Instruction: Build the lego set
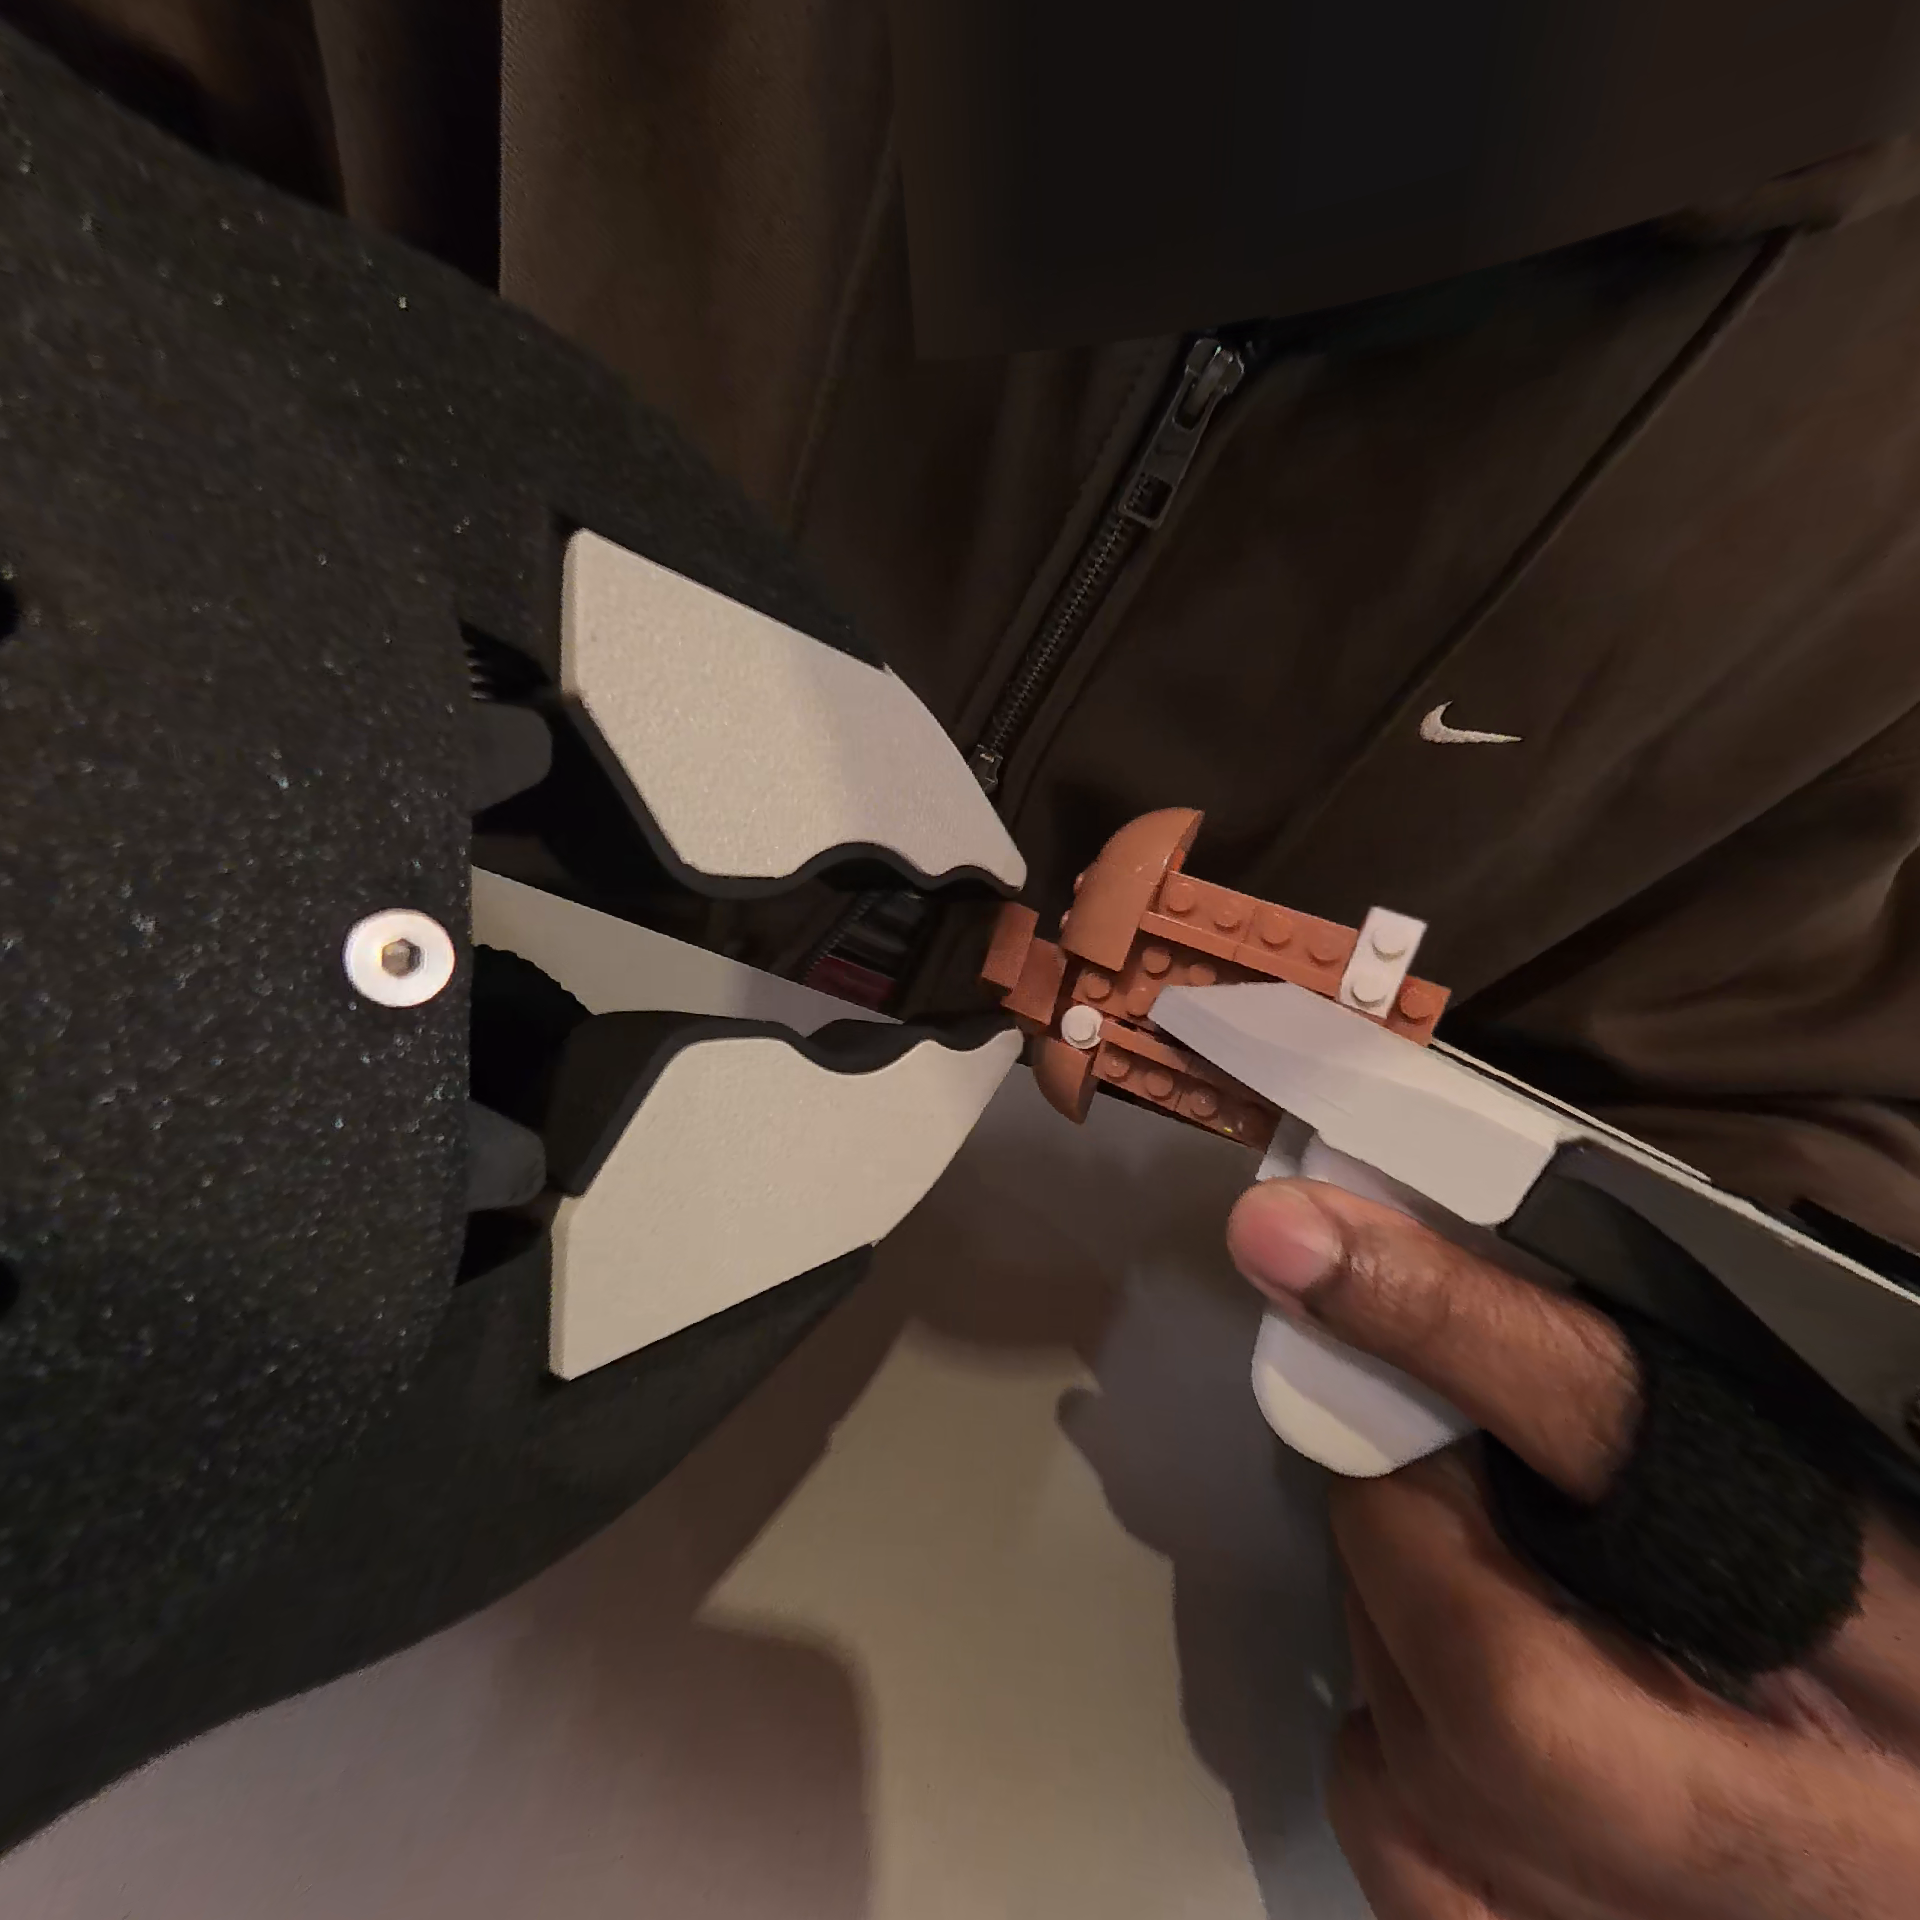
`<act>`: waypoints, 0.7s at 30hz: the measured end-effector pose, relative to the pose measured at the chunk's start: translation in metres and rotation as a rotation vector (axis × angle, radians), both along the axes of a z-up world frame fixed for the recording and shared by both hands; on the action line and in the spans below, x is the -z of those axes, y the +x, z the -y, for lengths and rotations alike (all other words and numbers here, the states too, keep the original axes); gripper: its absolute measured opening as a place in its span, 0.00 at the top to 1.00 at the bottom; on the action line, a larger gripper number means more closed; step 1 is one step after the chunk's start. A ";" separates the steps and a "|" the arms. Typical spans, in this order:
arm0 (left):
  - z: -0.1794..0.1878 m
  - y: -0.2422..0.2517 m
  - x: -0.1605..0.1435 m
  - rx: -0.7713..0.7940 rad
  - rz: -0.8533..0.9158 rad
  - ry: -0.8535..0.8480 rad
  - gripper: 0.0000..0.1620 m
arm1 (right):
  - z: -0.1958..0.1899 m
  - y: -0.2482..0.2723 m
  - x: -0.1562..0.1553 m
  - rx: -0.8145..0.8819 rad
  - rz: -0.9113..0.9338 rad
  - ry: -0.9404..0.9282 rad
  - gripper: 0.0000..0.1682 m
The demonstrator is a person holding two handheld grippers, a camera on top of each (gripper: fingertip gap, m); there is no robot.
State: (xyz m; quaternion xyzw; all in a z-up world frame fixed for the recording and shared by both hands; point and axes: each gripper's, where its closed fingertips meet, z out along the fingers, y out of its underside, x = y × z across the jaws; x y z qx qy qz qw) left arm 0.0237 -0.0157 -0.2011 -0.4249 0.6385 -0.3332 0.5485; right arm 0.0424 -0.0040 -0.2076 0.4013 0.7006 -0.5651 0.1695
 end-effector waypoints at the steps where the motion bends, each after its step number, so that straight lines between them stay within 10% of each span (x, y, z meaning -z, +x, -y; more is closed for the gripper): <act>1: 0.000 0.000 0.000 -0.004 -0.002 0.006 0.87 | -0.001 -0.001 0.000 0.011 0.000 -0.007 0.88; 21: -0.025 0.007 0.009 -0.211 -0.147 0.382 0.87 | -0.027 -0.014 0.001 0.238 -0.051 -0.102 0.90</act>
